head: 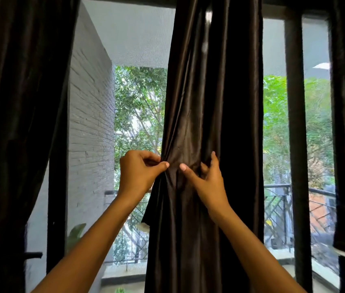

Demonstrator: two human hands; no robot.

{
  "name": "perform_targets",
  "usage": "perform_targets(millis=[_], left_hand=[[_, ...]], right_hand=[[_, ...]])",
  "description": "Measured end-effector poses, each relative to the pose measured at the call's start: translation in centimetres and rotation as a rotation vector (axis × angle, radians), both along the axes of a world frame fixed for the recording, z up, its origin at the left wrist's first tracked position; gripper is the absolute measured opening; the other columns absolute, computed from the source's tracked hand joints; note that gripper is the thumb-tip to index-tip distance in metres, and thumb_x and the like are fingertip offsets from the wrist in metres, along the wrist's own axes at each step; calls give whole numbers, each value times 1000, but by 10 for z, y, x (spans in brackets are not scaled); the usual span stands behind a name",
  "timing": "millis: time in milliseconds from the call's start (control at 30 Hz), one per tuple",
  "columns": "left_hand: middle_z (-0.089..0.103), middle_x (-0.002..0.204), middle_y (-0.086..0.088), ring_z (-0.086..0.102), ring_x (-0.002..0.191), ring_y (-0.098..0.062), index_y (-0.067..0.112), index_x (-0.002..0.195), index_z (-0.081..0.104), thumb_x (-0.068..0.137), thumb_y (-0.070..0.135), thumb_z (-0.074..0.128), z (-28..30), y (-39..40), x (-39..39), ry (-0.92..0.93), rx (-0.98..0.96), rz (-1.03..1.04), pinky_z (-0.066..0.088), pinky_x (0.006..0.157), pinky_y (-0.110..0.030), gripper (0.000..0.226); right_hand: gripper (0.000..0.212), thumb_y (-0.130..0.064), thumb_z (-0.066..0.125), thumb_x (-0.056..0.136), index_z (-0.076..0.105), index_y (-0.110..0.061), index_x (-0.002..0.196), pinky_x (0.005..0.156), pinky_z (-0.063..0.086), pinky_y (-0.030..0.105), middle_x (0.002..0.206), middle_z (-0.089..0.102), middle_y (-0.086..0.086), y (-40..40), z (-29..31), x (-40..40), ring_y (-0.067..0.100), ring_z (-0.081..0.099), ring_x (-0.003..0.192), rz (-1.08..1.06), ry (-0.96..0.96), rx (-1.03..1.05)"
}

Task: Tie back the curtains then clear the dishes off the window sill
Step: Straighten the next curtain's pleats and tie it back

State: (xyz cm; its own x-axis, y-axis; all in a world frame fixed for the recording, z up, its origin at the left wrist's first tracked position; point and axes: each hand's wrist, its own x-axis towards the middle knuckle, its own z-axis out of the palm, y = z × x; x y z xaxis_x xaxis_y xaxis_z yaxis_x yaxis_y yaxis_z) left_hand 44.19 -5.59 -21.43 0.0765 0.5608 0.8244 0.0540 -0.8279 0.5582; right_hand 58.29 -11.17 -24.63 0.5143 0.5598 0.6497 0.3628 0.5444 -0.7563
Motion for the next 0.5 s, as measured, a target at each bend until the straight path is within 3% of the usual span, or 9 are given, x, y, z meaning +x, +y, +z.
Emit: perform_targets(millis=[67,133,233,333,433,500], left_hand=[[70,68,-4,69,66,-14,7,77,72,67,12,84,0,-2,2,8,16,10,59,73,-34,16],[70,68,-4,68,66,-12,8,76,73,68,12,83,-1,-5,4,18,47,18,59,73,-33,14],[70,67,1,68,65,-8,11,77,74,71,14,82,-3,-11,7,35,82,2,59,72,-31,10],[72,68,1,69,67,-8,13,76,75,73,18,80,-5,-12,8,34,108,-22,59,72,-33,8],[73,68,3,70,67,-7,14,76,77,75,26,78,-6,-13,7,24,92,-80,57,69,-29,12],[72,66,6,68,65,-3,15,75,77,73,29,79,-4,-13,8,37,88,-81,54,66,-21,14]], right_hand=[[78,-19,78,75,40,-12,142,99,49,42,126,62,8,5,0,0,13,60,114,-82,-36,78],[53,-3,65,80,58,-18,130,92,53,42,113,69,9,2,-5,-6,18,66,105,-298,-175,114],[62,0,49,83,49,-33,136,82,53,44,112,68,15,-11,-13,-23,34,63,102,-524,-488,-28],[68,0,44,84,38,-33,143,77,52,41,126,62,9,-18,-18,-31,34,60,108,-445,-629,-64],[63,-6,46,87,35,-30,145,86,51,36,147,41,-6,-21,-17,-27,21,52,123,-397,-714,-56],[55,-18,42,89,39,-25,143,98,46,38,154,28,-6,-20,-17,-25,17,41,134,-389,-754,-87]])
